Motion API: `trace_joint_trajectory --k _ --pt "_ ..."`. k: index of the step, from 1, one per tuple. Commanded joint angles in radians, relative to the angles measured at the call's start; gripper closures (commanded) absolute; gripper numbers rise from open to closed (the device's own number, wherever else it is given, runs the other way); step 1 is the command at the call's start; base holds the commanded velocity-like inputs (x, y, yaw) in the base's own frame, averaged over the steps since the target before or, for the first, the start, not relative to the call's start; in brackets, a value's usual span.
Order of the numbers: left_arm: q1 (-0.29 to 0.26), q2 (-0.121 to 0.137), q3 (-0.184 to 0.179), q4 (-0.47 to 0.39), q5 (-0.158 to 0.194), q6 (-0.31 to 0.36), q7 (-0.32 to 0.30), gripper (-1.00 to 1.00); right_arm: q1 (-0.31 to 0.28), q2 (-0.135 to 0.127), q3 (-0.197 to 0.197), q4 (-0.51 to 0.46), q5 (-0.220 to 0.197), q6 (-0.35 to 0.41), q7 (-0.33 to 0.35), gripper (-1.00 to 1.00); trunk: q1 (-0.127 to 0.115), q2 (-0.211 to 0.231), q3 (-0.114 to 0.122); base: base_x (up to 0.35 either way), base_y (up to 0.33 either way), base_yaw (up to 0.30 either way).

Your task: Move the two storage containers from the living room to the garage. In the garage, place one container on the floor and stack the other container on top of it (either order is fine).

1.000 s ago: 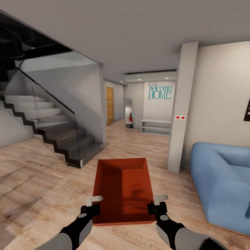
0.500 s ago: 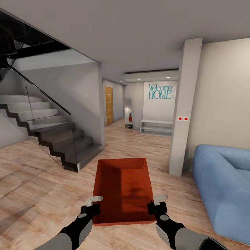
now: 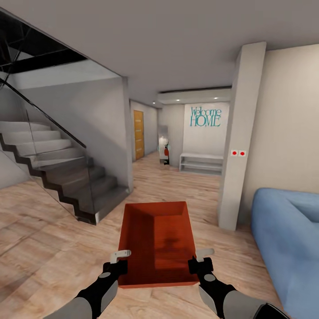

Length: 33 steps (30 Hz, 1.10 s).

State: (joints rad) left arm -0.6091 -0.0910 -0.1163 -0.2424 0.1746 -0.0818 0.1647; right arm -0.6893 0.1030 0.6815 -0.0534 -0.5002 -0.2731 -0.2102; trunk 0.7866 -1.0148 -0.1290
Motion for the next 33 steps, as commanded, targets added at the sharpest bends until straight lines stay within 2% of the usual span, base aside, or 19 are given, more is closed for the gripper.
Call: trace_joint_trajectory --k 1,14,25,33 --pt "0.0 0.0 -0.023 -0.001 -0.006 -0.019 0.035 1.0 -0.001 0.001 -0.076 -0.001 -0.005 0.005 0.0 1.0 0.001 -0.001 -0.001 0.316 0.0 0.0" --pt "-0.001 0.002 -0.023 -0.001 -0.006 -0.019 0.035 1.0 -0.001 0.001 -0.076 -0.001 -0.006 0.005 0.0 1.0 0.001 -0.001 -0.001 0.318 0.0 -0.005" --pt "0.0 0.002 -0.023 -0.001 -0.006 -0.019 0.035 1.0 -0.001 0.001 -0.076 -0.001 -0.006 0.005 0.0 1.0 0.001 -0.001 -0.001 0.32 0.0 -0.196" --pt "-0.001 0.002 -0.023 -0.001 -0.006 -0.019 0.035 1.0 -0.001 0.001 -0.076 -0.001 -0.006 0.005 0.0 1.0 0.001 -0.001 -0.001 0.32 0.0 -0.029"
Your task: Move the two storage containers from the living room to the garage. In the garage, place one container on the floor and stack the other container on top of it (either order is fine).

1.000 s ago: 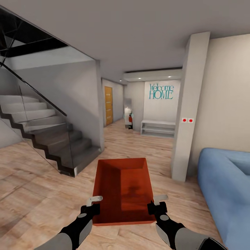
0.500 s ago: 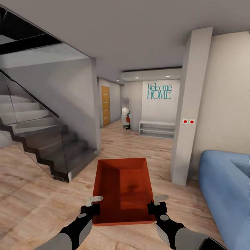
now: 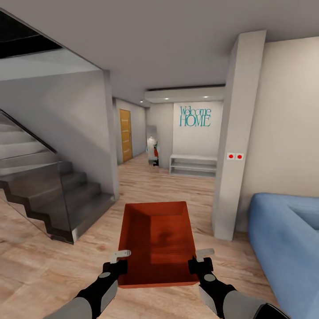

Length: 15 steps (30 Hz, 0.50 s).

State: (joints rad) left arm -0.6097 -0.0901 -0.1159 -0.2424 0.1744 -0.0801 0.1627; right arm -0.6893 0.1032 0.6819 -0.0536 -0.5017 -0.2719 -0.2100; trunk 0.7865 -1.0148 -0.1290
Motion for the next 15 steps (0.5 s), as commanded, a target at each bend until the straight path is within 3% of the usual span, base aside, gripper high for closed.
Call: trace_joint_trajectory --k 1,15 --pt "0.0 0.001 -0.023 -0.002 -0.006 -0.021 0.037 1.0 -0.001 0.001 -0.076 0.0 -0.004 0.003 0.0 1.0 0.001 -0.001 -0.001 0.32 0.0 -0.002" --pt "0.001 0.001 -0.024 -0.002 -0.006 -0.021 0.037 1.0 -0.001 0.001 -0.076 0.0 -0.005 0.004 0.0 1.0 0.001 -0.001 -0.001 0.32 0.0 0.0"
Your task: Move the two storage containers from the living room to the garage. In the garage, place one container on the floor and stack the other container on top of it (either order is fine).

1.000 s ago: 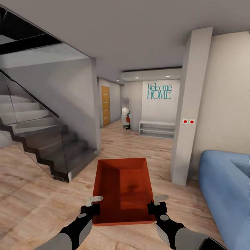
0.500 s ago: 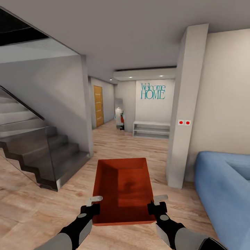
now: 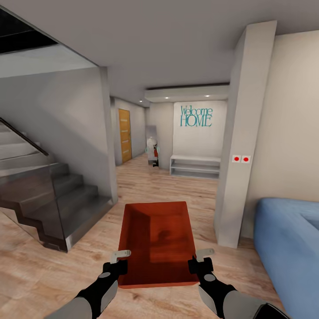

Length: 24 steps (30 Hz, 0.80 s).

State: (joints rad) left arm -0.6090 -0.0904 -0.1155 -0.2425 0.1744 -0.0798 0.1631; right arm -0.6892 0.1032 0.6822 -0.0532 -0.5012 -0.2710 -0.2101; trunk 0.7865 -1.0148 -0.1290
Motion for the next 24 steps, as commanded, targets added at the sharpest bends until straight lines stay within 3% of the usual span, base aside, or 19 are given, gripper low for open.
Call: trace_joint_trajectory --k 1,24 --pt "0.0 0.001 -0.024 -0.001 -0.006 -0.021 0.036 1.0 -0.001 0.001 -0.076 -0.001 -0.005 0.003 0.0 1.0 0.001 -0.001 -0.001 0.32 0.0 0.0" --pt "0.0 0.001 -0.023 -0.001 -0.006 -0.021 0.036 1.0 -0.001 0.001 -0.076 -0.001 -0.005 0.003 0.0 1.0 0.001 -0.001 -0.001 0.32 0.0 0.0"
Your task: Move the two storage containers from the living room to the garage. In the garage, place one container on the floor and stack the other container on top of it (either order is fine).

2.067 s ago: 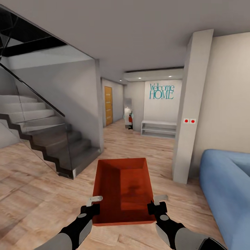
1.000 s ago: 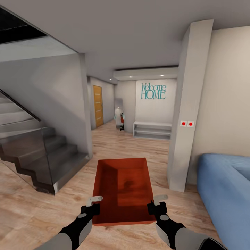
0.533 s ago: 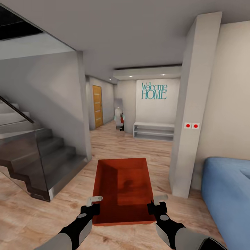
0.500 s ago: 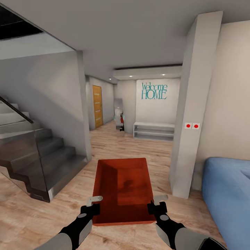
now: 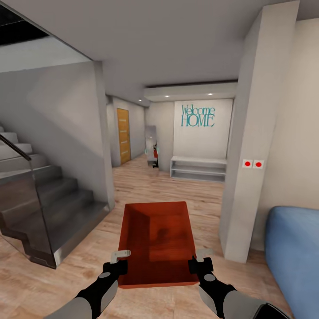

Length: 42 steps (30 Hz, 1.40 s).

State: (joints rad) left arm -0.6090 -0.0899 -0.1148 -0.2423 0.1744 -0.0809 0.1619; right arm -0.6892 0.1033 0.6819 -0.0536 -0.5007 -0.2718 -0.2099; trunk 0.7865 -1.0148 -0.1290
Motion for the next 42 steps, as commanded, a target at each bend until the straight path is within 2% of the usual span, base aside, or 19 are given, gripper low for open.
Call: trace_joint_trajectory --k 1,42 --pt "0.0 0.001 -0.024 -0.002 -0.006 -0.02 0.038 1.0 -0.001 0.001 -0.076 0.0 -0.005 0.003 0.0 1.0 0.001 -0.001 -0.001 0.32 0.0 0.0" --pt "0.0 0.001 -0.023 -0.002 -0.006 -0.02 0.038 1.0 -0.001 0.001 -0.076 -0.001 -0.005 0.003 0.0 1.0 0.001 -0.001 -0.001 0.32 0.0 0.0"
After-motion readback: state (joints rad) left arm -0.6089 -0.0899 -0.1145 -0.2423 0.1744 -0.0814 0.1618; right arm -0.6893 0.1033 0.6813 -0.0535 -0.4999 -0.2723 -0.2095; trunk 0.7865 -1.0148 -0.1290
